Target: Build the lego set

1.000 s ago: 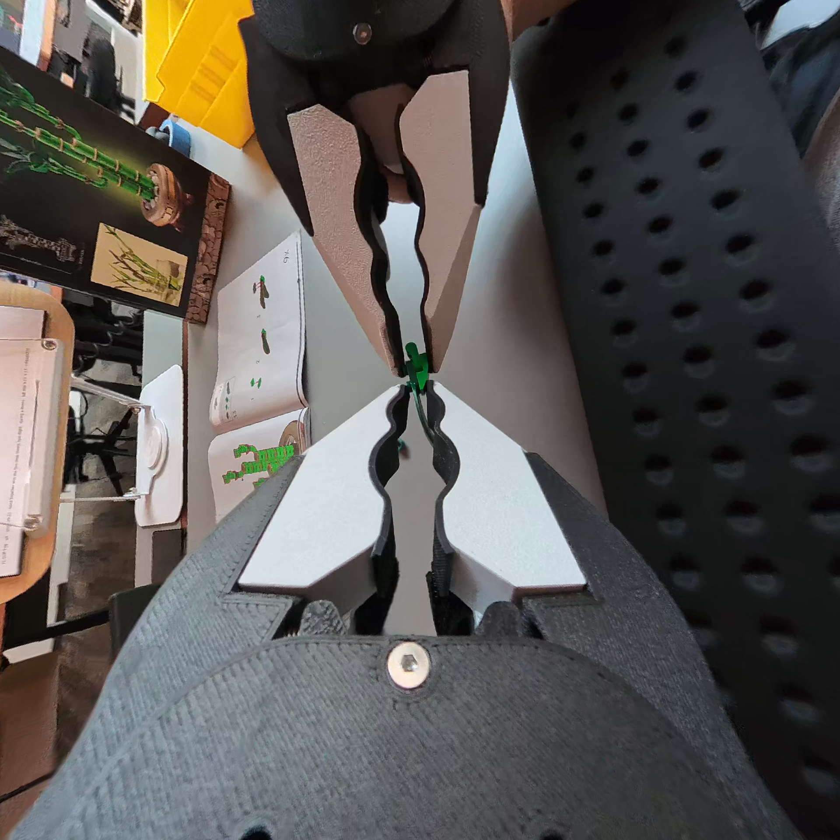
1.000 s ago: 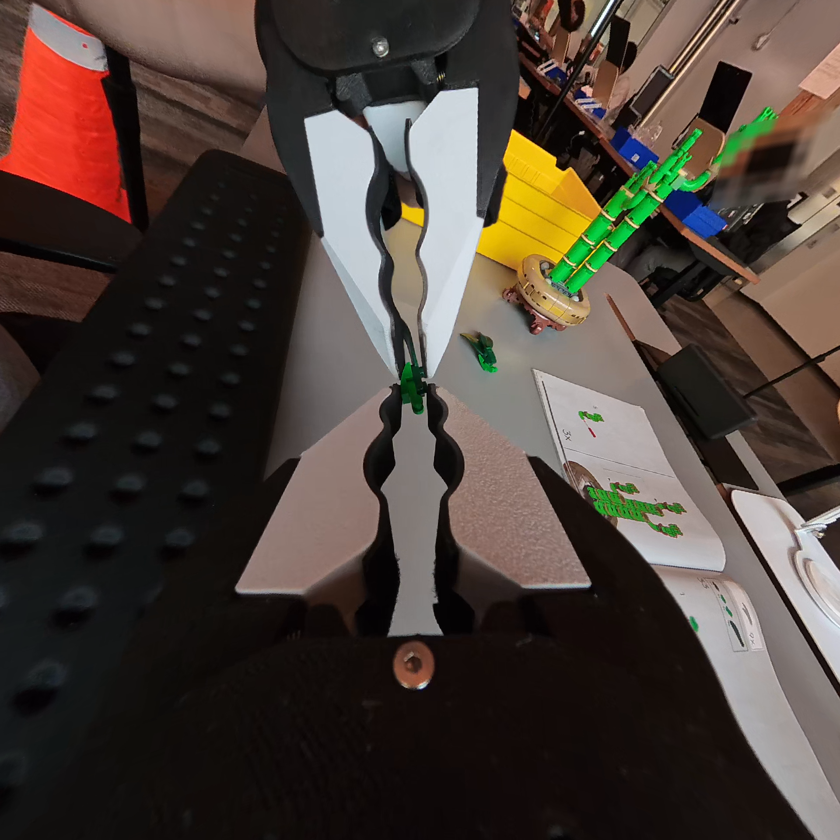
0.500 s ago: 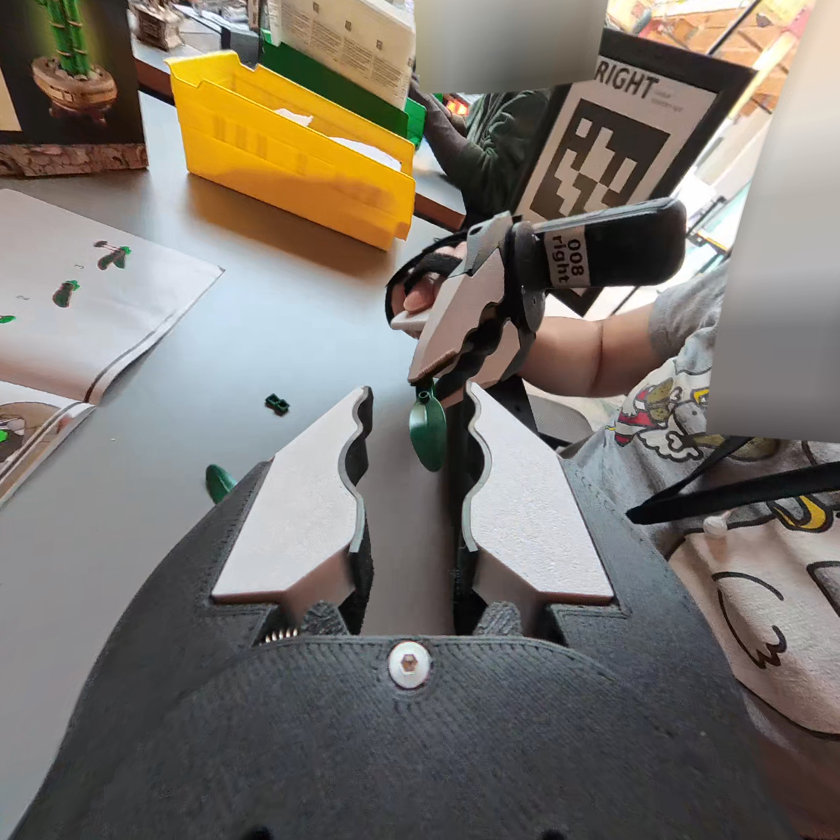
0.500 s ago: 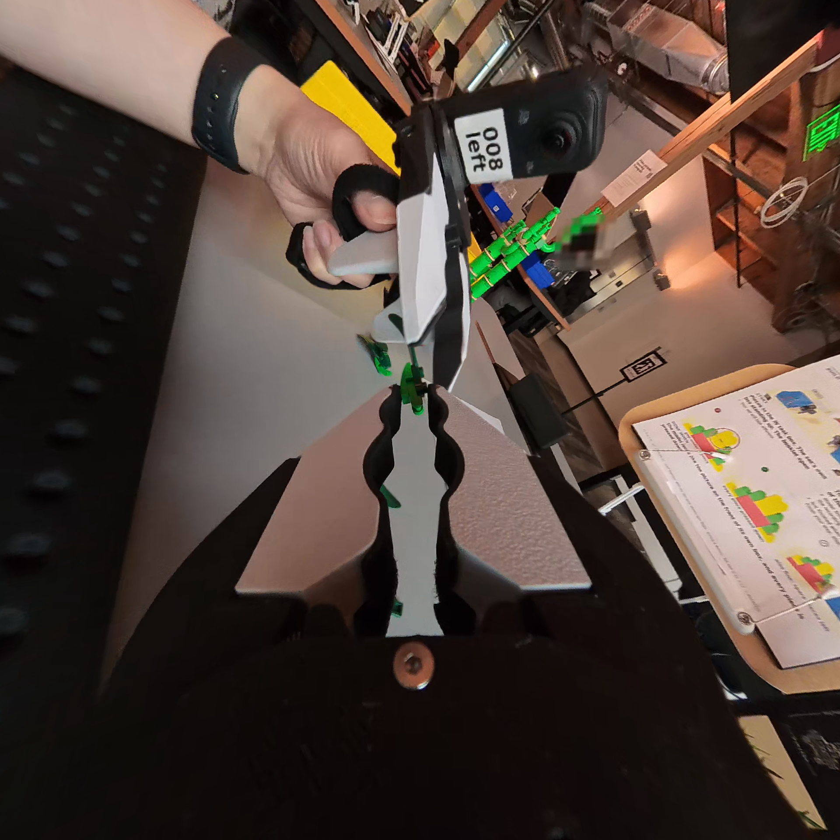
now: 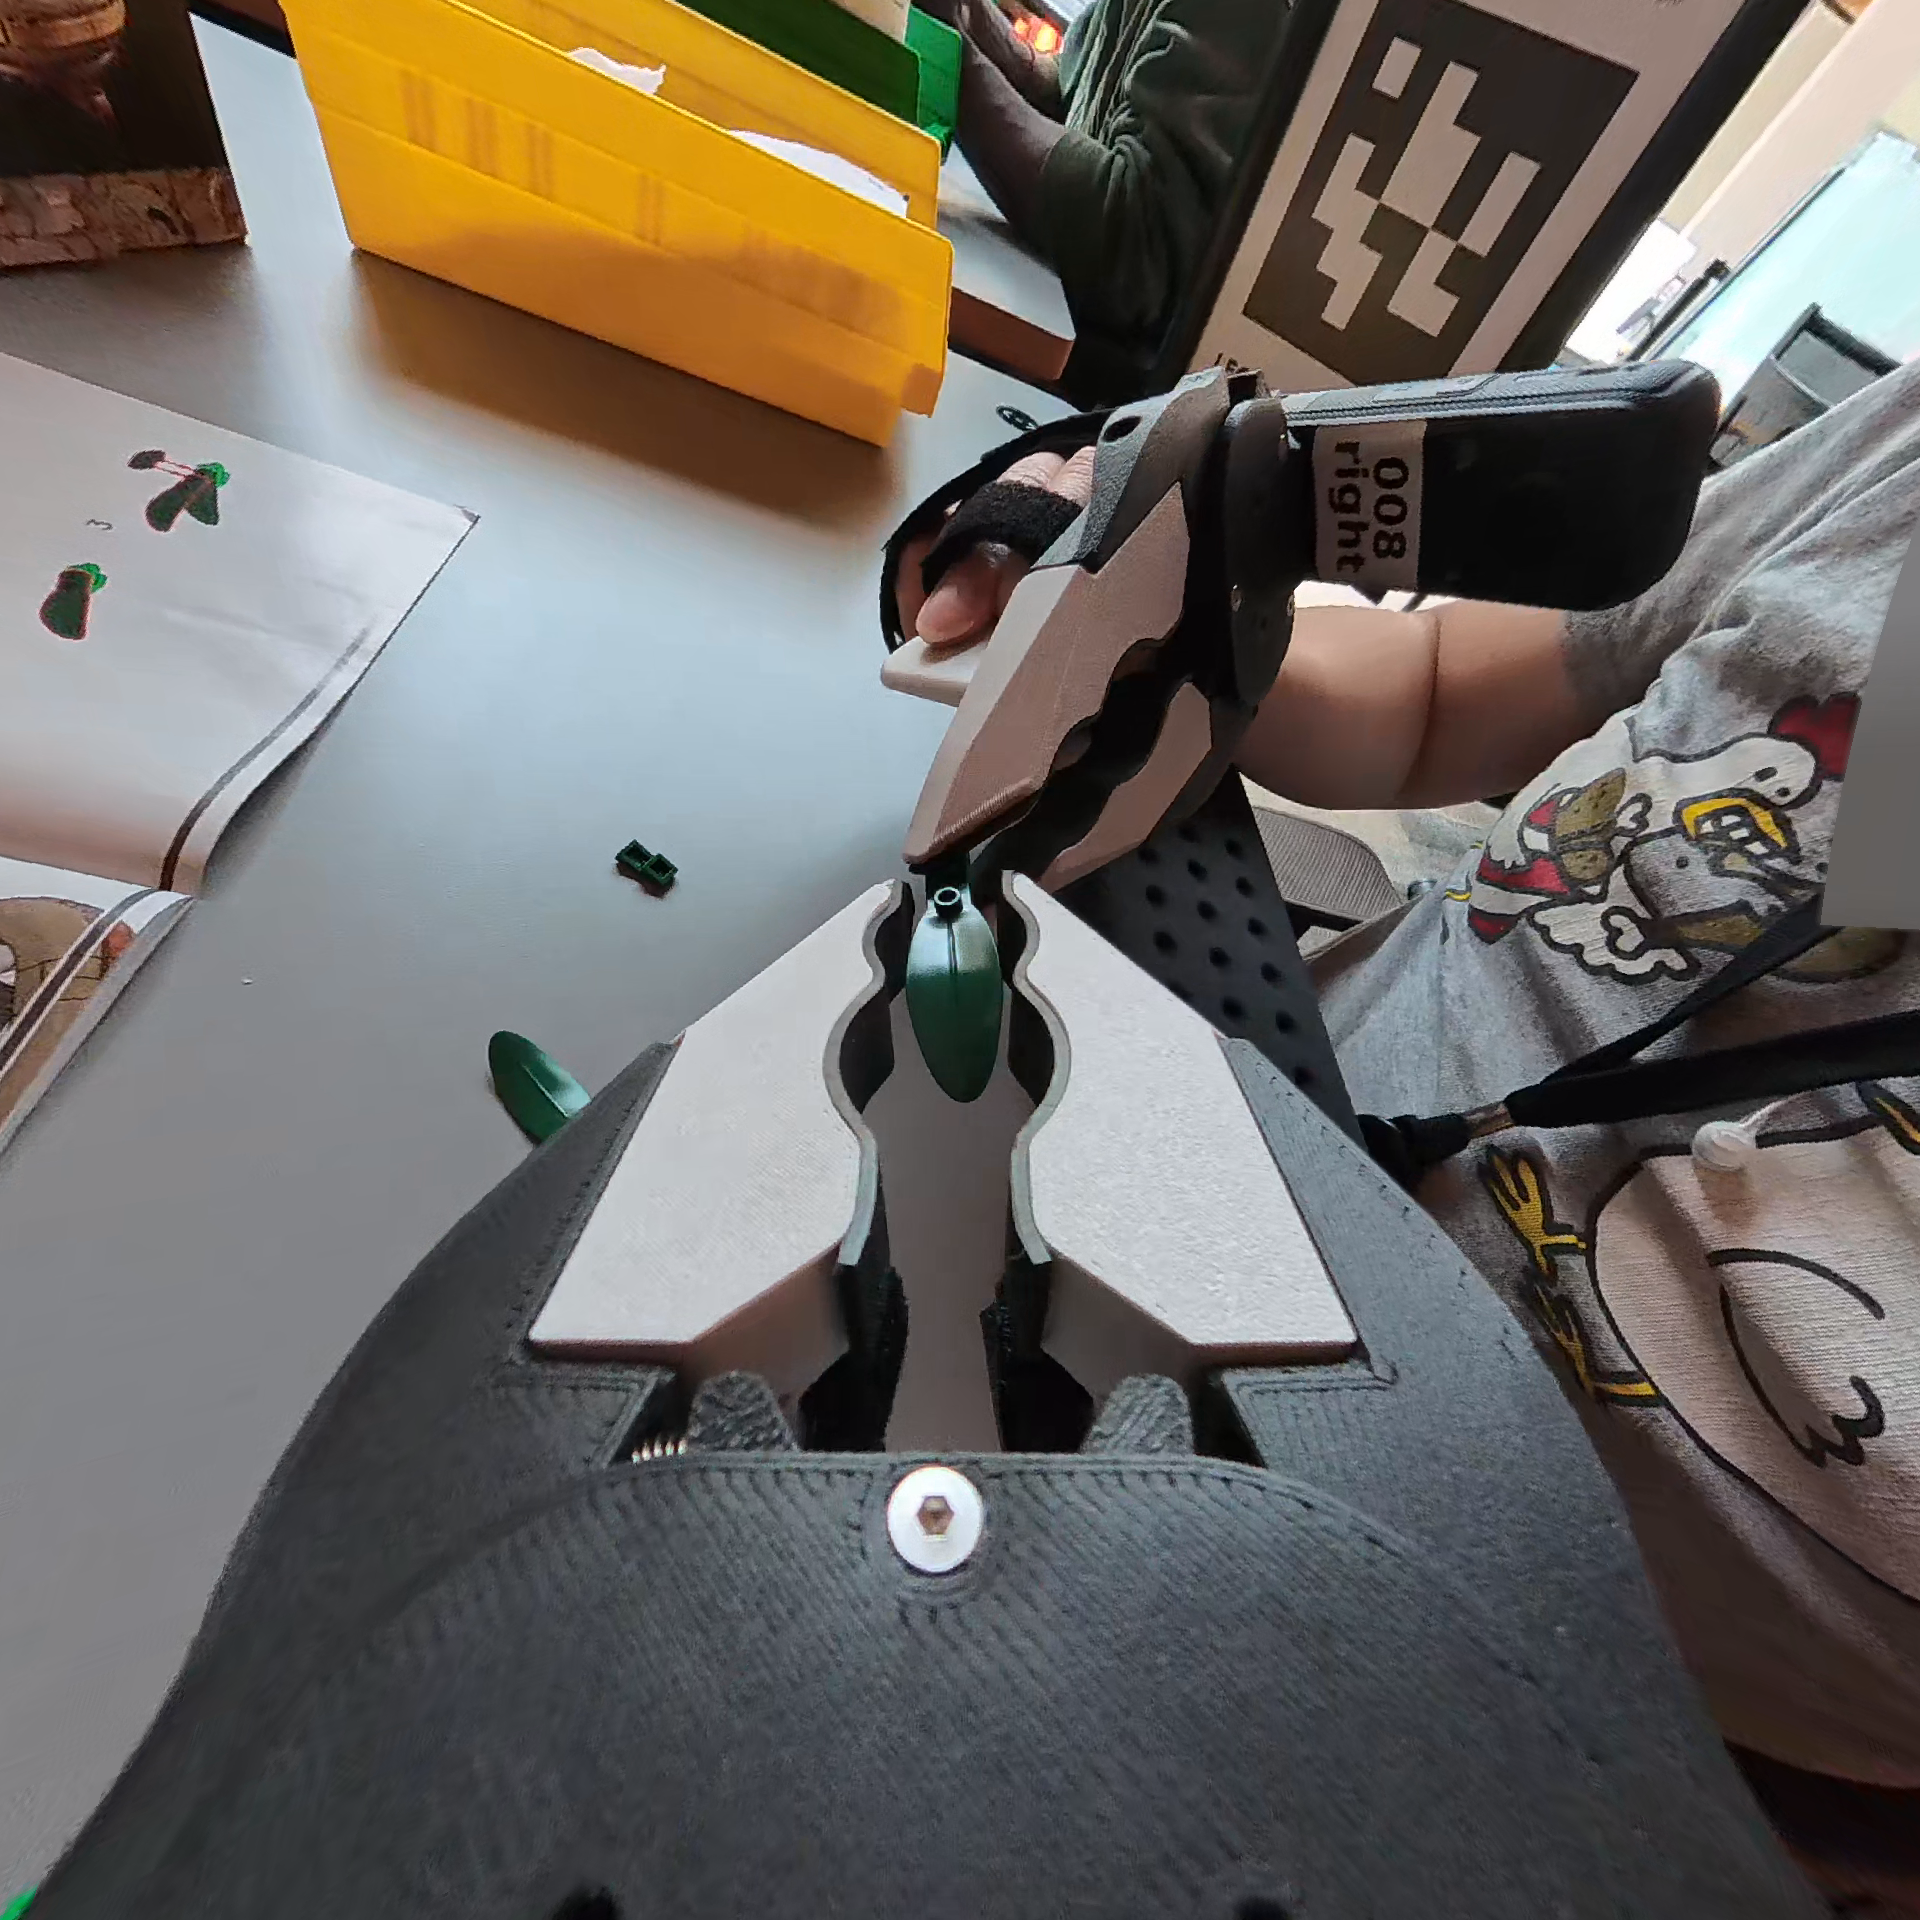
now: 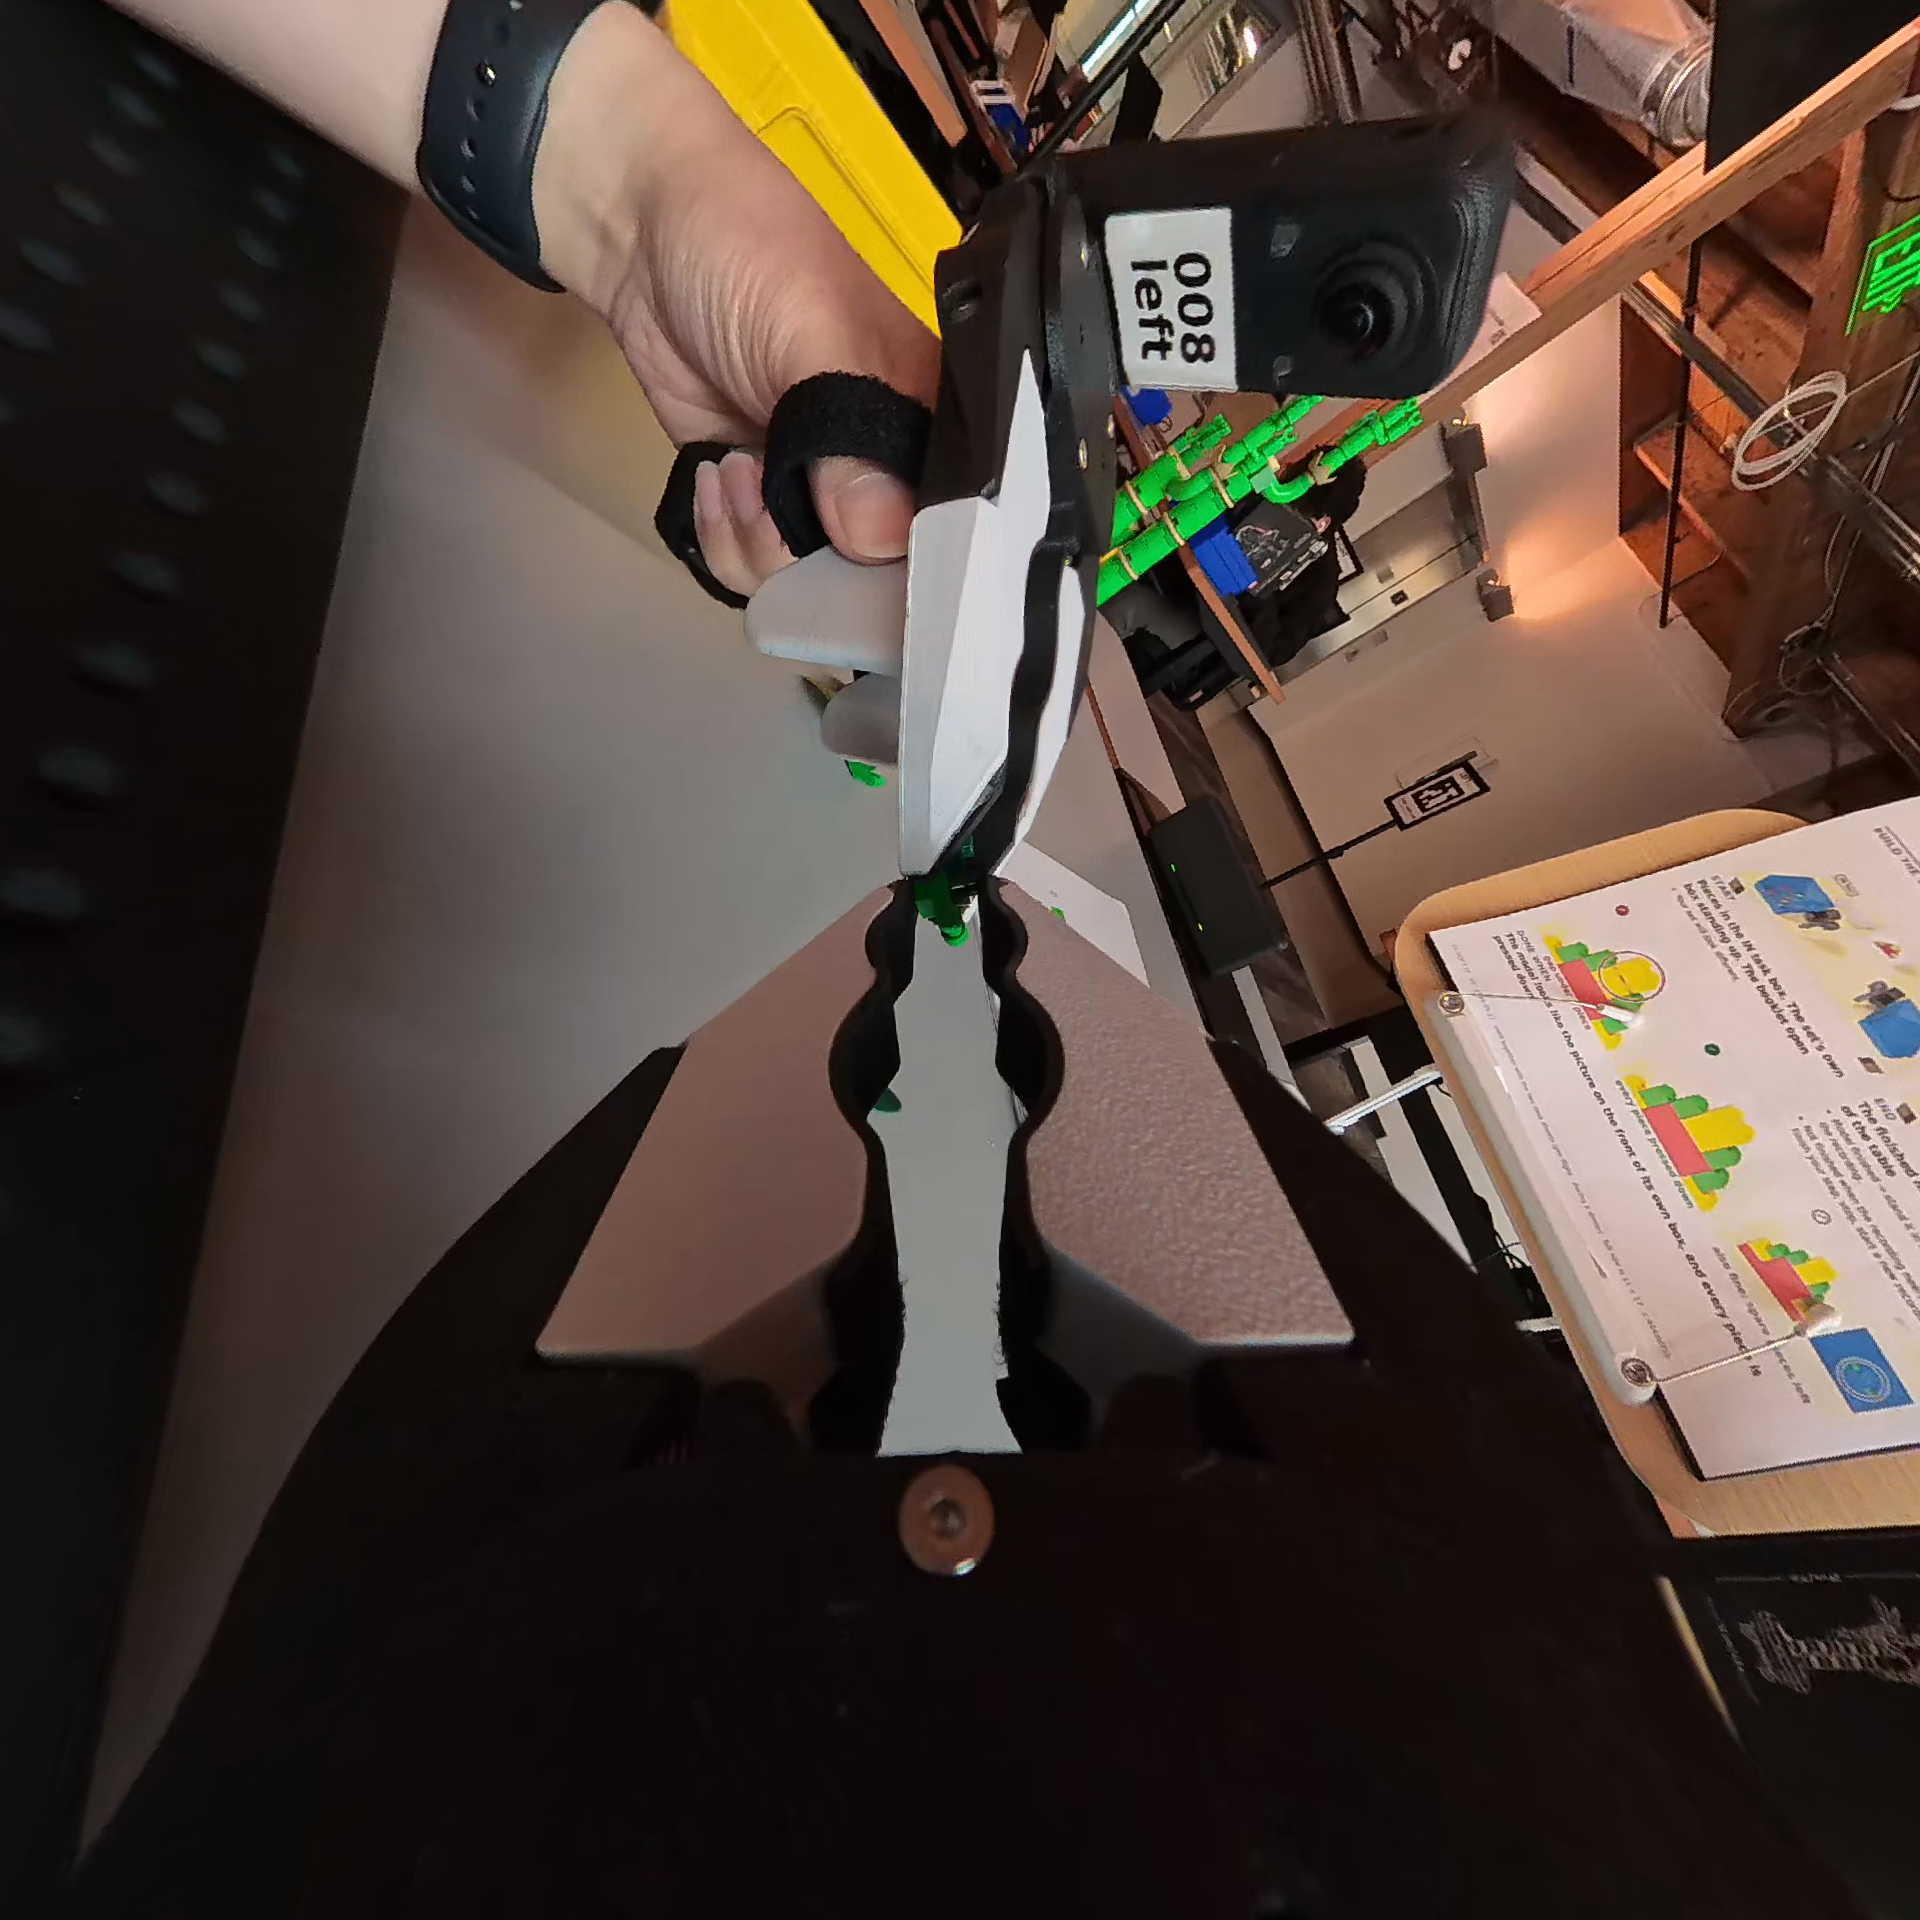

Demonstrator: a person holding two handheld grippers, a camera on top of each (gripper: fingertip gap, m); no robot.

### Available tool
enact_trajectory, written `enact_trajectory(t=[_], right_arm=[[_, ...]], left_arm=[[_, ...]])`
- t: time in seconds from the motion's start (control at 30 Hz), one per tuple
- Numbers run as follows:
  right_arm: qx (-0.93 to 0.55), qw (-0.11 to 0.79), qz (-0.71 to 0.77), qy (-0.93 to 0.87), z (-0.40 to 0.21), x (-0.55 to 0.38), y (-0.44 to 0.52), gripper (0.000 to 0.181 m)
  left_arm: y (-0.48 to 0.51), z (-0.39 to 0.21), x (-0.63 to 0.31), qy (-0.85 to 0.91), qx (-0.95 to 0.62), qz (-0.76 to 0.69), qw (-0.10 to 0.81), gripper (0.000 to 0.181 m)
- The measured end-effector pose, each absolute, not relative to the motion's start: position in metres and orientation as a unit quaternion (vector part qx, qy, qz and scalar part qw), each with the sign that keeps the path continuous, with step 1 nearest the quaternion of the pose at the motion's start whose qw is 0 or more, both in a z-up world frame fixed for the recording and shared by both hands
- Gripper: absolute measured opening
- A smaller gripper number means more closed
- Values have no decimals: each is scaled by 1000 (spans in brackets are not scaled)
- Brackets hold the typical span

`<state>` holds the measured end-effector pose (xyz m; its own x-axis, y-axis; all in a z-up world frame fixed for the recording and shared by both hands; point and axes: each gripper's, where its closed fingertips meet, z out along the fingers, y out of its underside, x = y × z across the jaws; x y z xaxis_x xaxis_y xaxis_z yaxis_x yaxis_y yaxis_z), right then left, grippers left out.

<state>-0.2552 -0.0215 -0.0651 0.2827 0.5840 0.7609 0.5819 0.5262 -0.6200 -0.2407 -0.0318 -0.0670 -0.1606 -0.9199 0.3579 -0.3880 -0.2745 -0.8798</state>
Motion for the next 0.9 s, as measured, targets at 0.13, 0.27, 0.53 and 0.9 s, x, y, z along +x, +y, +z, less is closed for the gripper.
enact_trajectory(t=[0.13,0.27,0.53,0.9], right_arm=[[-491,643,7,-589,-62,-257,-21,11],[-501,645,-11,-577,-61,-255,-15,10],[-501,671,12,-547,-46,-253,-18,10],[-503,674,11,-541,-44,-251,-17,9]], left_arm=[[-31,-63,-243,520,-586,-567,255,14],[-27,-58,-246,495,-577,-590,271,23],[-25,-47,-248,479,-571,-588,314,14],[-23,-47,-250,478,-562,-594,321,14]])
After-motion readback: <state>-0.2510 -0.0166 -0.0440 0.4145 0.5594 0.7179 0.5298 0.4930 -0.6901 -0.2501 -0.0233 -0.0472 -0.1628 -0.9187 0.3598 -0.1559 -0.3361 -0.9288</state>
